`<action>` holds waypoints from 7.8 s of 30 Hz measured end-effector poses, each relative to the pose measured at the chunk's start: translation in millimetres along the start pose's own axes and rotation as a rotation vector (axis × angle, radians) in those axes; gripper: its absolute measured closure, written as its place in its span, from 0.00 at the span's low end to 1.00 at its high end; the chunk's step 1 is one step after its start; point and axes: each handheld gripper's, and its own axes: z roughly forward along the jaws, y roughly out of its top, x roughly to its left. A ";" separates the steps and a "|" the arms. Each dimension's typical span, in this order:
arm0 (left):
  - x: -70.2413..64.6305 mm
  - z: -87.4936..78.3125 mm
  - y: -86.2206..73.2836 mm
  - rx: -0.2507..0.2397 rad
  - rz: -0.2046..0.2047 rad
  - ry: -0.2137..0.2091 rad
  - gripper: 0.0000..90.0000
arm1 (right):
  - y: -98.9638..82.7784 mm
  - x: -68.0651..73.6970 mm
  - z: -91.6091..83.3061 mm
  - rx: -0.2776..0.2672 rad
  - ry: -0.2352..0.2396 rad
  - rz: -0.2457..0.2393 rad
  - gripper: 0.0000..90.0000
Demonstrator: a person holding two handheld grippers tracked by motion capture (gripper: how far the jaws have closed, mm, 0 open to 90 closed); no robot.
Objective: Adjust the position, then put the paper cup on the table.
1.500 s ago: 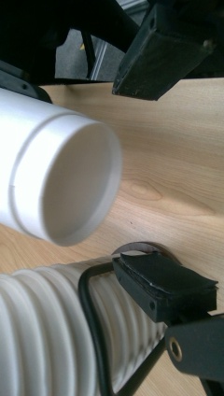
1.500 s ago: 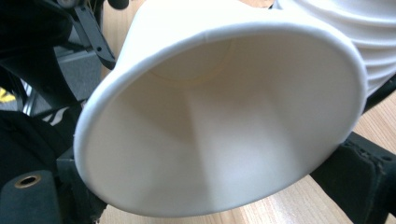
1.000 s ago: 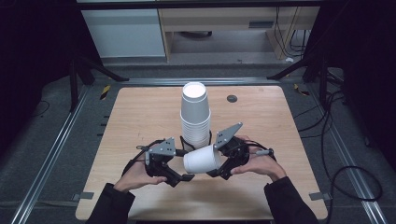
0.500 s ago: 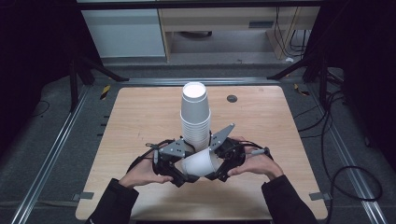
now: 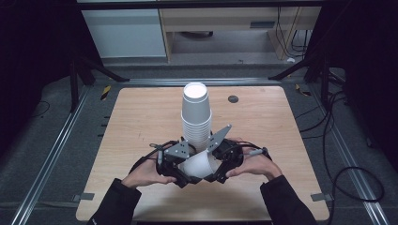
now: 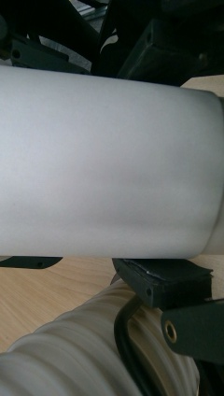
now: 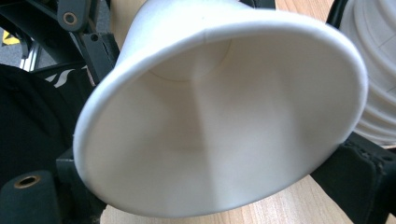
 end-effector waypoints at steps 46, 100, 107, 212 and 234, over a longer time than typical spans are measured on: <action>-5.7 -17.8 -32.8 -0.220 -0.131 0.083 0.23 | -44.6 10.6 -33.0 -0.365 -0.088 0.149 0.04; -23.5 21.6 -25.9 -0.298 -0.060 0.100 0.23 | -46.6 9.3 2.4 -0.468 0.024 0.264 0.06; -23.1 22.2 -26.6 -0.282 -0.056 0.104 0.23 | -48.1 7.6 4.2 -0.466 0.037 0.270 0.08; 18.4 -72.7 -132.8 -0.207 -0.534 0.603 0.20 | -112.7 -96.1 -110.3 -0.086 -0.839 0.662 0.10; 18.0 -75.5 -131.9 -0.212 -0.533 0.612 0.20 | -137.1 -115.2 -92.9 0.105 -0.802 0.722 0.10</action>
